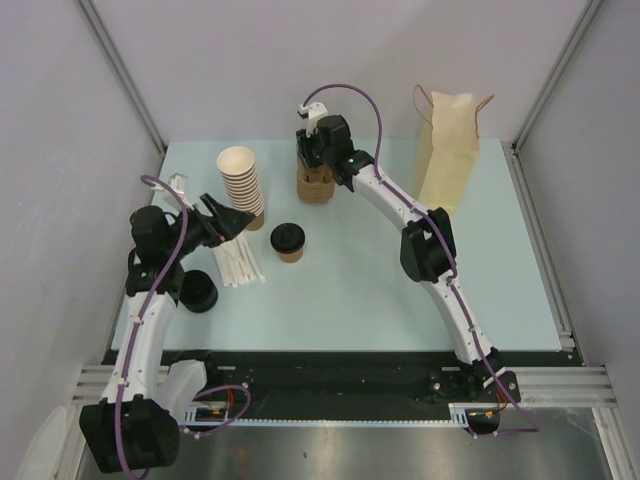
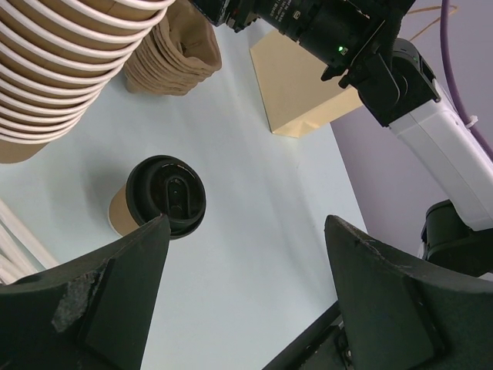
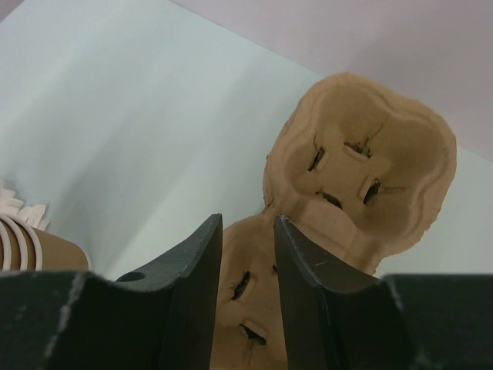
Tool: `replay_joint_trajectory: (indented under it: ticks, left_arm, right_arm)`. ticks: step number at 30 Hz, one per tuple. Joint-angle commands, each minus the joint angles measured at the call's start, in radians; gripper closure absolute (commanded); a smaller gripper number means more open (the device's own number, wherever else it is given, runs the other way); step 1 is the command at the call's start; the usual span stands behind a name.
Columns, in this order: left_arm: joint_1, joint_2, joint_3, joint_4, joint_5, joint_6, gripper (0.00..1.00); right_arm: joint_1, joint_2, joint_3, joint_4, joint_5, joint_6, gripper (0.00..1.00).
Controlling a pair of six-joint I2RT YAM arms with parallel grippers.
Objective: Pack the takeout coffee
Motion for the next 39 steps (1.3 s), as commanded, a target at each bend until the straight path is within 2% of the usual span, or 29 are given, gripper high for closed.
replay_joint_trajectory:
  ticks: [1, 23, 39]
  left_arm:
    - [0.013, -0.024, -0.01, 0.032, 0.015, -0.007, 0.13]
    - [0.038, -0.032, -0.028, 0.037, 0.029, -0.006, 0.12]
    - [0.056, -0.03, -0.031, 0.04, 0.043, -0.009, 0.13]
  right_arm:
    - [0.0, -0.031, -0.005, -0.016, 0.025, 0.058, 0.62]
    - [0.023, -0.009, -0.028, -0.021, 0.017, 0.087, 0.64]
    - [0.03, 0.007, -0.036, -0.033, 0.102, 0.072, 0.62]
